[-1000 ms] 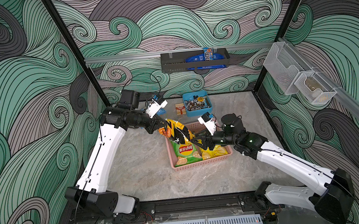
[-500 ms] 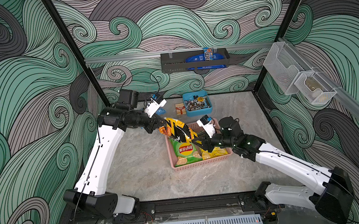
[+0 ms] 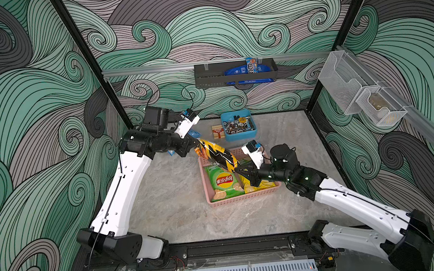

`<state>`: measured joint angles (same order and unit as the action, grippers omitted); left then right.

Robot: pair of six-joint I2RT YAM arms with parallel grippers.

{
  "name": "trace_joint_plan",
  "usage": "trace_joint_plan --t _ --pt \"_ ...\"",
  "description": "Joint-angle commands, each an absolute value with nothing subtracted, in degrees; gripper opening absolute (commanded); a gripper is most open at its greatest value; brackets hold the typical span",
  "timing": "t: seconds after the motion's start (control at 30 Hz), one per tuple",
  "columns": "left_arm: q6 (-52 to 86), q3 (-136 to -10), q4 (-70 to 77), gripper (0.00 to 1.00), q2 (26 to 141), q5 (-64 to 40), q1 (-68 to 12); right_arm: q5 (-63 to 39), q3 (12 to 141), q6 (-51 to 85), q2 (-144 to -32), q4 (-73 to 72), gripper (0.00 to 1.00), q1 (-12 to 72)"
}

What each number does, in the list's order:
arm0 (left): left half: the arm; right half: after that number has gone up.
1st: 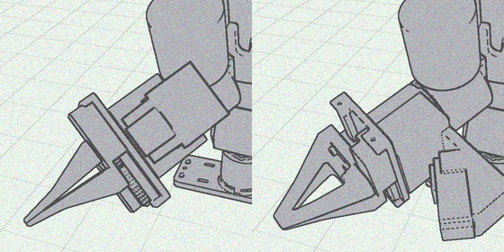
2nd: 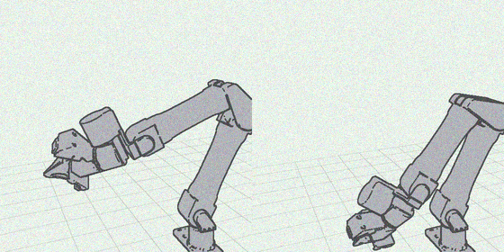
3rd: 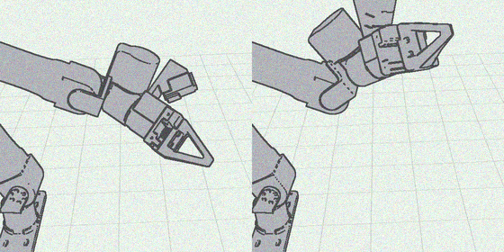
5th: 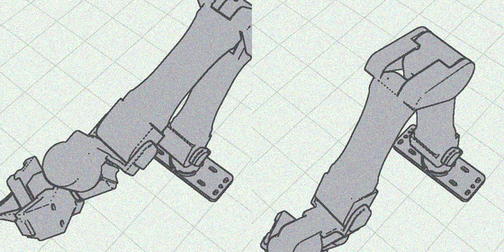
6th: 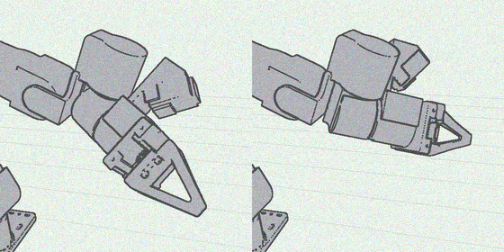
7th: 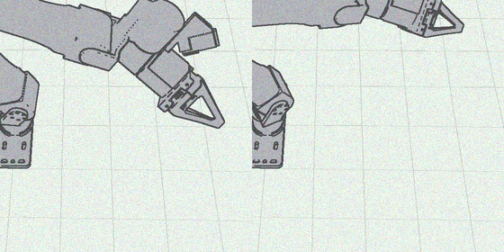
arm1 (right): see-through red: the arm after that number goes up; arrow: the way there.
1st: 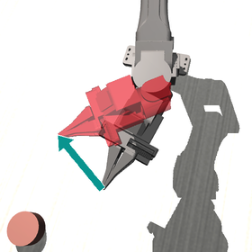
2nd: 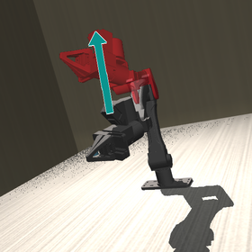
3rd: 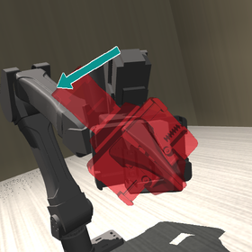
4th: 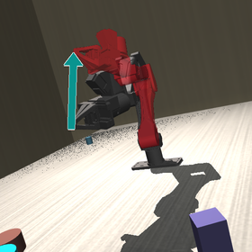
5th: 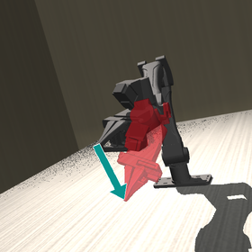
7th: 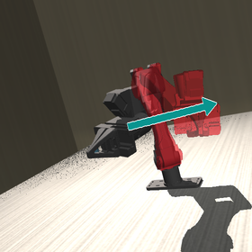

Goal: Put the potato chips into the basket
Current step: Pick up the potato chip from the center of the board, then place the potato chip in the basket.

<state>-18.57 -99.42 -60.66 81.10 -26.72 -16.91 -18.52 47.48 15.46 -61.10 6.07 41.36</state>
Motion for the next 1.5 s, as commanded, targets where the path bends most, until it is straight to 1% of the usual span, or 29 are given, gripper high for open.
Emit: trace_joint_plan --t 0.0,0.07,0.2,0.37,0.57,0.73,0.87,1.0,1.47 --pt "-18.05 -101.44 -55.23 0.0 82.75 -26.16 -16.52 -23.83 45.15 19.13 -60.62 7.74 0.0 43.03" --pt "-19.44 -100.37 -54.85 0.0 83.42 -28.34 -16.98 -25.83 44.09 21.96 -60.44 5.67 0.0 44.21" --pt "-20.86 -98.57 -53.95 0.0 84.04 -29.4 -18.42 -28.89 41.91 26.89 -59.34 1.64 0.01 46.02" --pt "-22.67 -95.6 -53.26 0.0 84.33 -28.4 -20.81 -31.68 38.45 31.74 -58.71 -2.53 0.03 47.5" --pt "-23.41 -91.19 -51.45 0.0 85.18 -27.6 -23.55 -32.96 35.52 36.68 -61.72 -11.72 0.03 50.85" --pt "-22.84 -88.9 -49.43 0.0 85.36 -26.77 -24.08 -33.09 37.29 36.5 -65.94 -12.96 0.04 53.64" --pt "-21.76 -88.88 -47.74 0.0 84.38 -25.65 -24.08 -33.2 39.62 36.39 -67.82 -13.65 0.08 54.15" --pt "-20.75 -89.39 -45.9 0.0 83.71 -21.8 -24.08 -33.45 42.03 35.83 -70.14 -13.79 0.14 54.16" --pt "-19.87 -91.03 -45.74 0.0 83.76 -13.8 -24.08 -34.72 46.51 35.47 -79.36 -16.7 0.11 54.17"
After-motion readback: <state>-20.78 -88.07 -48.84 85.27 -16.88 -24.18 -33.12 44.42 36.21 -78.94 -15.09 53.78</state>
